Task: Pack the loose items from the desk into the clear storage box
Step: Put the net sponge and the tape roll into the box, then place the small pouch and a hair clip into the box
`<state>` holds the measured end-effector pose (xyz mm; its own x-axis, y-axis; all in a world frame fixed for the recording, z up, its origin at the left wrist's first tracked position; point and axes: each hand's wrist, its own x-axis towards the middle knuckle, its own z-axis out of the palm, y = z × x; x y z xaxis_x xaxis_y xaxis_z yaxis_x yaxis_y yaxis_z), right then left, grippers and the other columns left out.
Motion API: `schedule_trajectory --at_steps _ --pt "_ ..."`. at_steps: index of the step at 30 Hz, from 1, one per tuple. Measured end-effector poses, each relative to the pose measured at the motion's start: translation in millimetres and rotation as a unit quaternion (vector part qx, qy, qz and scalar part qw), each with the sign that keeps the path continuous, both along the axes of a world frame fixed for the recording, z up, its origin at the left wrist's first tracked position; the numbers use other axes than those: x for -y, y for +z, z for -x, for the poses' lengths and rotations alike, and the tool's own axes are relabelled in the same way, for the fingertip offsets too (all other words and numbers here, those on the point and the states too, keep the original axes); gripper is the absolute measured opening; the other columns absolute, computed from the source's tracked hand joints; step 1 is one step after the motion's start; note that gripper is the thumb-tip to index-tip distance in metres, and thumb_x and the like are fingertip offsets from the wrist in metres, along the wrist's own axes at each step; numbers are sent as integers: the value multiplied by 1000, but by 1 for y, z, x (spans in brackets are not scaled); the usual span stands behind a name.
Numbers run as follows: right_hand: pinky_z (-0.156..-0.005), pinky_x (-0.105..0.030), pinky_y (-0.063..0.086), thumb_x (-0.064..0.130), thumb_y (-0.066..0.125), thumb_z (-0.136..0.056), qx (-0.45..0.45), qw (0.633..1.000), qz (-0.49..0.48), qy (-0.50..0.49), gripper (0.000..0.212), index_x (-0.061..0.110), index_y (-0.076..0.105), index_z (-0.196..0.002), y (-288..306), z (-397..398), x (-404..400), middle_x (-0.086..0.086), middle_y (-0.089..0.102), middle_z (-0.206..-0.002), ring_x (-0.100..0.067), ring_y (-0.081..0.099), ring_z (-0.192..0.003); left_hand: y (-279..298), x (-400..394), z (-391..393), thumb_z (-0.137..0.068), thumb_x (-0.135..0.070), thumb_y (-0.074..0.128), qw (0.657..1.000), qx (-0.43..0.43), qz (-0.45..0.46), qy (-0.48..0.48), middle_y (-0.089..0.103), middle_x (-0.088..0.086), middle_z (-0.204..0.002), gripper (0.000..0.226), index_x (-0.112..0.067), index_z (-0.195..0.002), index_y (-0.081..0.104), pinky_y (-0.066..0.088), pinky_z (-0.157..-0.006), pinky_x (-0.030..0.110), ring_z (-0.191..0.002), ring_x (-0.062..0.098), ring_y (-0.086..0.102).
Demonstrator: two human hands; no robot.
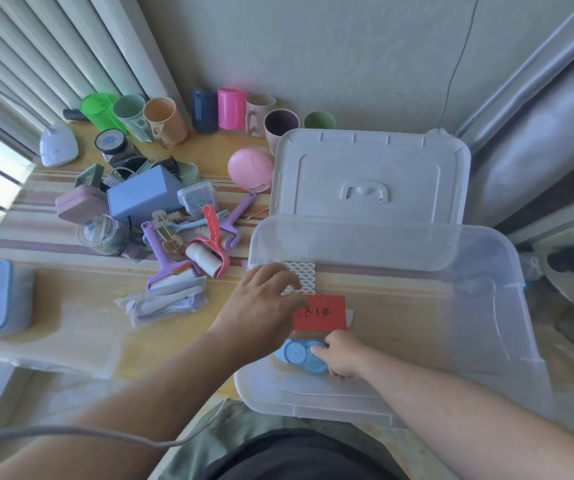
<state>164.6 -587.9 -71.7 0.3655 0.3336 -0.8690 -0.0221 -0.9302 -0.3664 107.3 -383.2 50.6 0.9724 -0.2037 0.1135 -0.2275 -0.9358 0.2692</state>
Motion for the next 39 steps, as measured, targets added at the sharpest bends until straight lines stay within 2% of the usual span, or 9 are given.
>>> schedule_trajectory --at_steps 4,9,14,16,18,21,28,32,39 --pt "-82 -32 50 31 67 -98 30 993 -54 100 43 16 56 -136 10 -5 11 6 62 -99 -23 67 -100 -2 -9 14 -84 -21 72 999 -9 -3 31 59 7 -132 31 -26 -115 72 41 -107 48 -131 33 48" --pt "-106 -43 47 35 53 -99 3 976 -5 218 88 36 -5 -165 32 -6 13 -4 52 -150 -26 58 -123 -3 -40 39 -99 -36 58 987 22 47 150 55 9 -135 38 -19 -132 62 41 -104 48 -124 35 48" --pt "-92 -37 53 28 54 -100 160 963 -77 203 32 29 66 -130 77 -8 -16 8 68 -121 -13 62 -103 -29 -93 63 -88 -38 67 977 -34 11 209 52 8 -135 50 -22 -135 58 44 -103 51 -125 36 49" --pt "-81 -32 54 23 58 -98 296 933 -184 89 24 32 72 -114 109 -8 -44 17 68 -101 -5 61 -88 -39 -117 66 -82 -37 68 976 -47 10 214 53 7 -135 54 -24 -134 59 44 -103 50 -125 36 49" --pt "-75 -32 52 21 60 -92 435 846 -304 43 20 26 73 -105 139 -6 -84 14 66 -90 -10 60 -82 -49 -145 66 -77 -34 70 968 -64 11 243 53 4 -133 55 -26 -130 60 45 -99 49 -123 34 48" --pt "-80 -31 49 17 63 -86 471 787 -386 99 20 17 73 -103 155 5 -162 2 65 -95 -19 59 -90 -72 -193 68 -74 -37 76 945 -148 -12 291 52 5 -128 58 -29 -129 60 49 -95 50 -118 36 47" --pt "-94 -48 45 15 58 -94 320 886 -90 325 43 23 51 -136 69 31 -298 -4 44 -143 -34 40 -128 -113 -259 98 -80 -54 70 907 -337 -120 222 55 0 -120 79 -38 -145 28 47 -90 40 -110 28 58" --pt "-100 -50 38 23 75 -87 328 875 -46 353 78 32 30 -150 38 48 -316 -2 39 -147 -36 36 -134 -116 -272 104 -88 -35 62 902 -355 60 239 62 3 -110 53 -26 -137 45 46 -77 38 -99 30 63" --pt "-101 -53 40 39 81 -72 363 866 -117 323 72 34 42 -133 41 55 -310 5 64 -114 -30 61 -109 -67 -305 96 -71 -43 60 836 -374 349 198 72 -7 -92 33 -36 -102 69 55 -80 38 -89 18 66"
